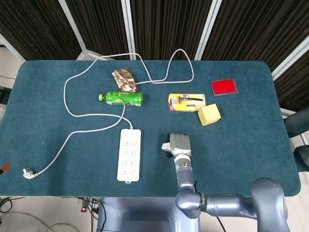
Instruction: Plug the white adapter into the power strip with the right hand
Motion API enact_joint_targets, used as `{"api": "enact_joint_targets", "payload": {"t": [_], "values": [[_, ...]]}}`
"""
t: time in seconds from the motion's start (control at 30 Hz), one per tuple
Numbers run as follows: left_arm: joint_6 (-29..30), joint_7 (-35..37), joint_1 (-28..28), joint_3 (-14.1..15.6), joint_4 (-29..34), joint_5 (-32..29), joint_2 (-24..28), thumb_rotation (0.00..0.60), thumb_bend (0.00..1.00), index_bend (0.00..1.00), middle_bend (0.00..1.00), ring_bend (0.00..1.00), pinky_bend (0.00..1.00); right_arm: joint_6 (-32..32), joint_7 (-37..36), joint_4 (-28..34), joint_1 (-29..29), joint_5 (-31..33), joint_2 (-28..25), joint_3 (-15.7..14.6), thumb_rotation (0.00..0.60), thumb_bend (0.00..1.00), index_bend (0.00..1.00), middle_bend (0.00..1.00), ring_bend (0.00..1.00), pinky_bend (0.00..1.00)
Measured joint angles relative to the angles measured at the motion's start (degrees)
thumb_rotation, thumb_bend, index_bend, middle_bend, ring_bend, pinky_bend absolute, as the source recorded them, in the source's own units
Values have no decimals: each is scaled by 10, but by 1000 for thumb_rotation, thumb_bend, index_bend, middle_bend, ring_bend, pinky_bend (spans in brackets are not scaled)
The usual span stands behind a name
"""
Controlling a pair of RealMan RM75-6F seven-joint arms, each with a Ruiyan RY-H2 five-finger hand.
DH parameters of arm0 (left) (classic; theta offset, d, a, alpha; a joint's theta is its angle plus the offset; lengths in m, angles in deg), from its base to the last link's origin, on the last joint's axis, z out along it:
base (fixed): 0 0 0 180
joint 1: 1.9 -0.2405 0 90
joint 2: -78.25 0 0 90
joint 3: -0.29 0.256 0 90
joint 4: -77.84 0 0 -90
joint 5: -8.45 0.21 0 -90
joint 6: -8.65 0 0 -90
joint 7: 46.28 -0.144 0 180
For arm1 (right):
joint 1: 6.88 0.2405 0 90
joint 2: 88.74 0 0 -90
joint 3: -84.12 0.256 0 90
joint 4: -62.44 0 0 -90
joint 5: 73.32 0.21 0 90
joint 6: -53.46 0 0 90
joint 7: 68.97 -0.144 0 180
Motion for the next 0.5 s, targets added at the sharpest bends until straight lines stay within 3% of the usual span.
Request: {"api": "enact_joint_targets", "payload": {"t": [0.13,0.33,0.5], "values": [[0,0,0,0,0,0,0,600,82,194,0,0,0,1,-2,-9,-2,-5,5,2,600,375,505,475,498,349],[0,1,0,0,0,0,0,600,82,197,0,0,0,-2,-7,-15,-7,-21,9,0,600,533,578,529,546,389],[0,0,0,0,0,0,0,600,82,202,0,0,0,-2,-10,-10,-11,-41,6,-4,600,594,593,539,555,390]]}}
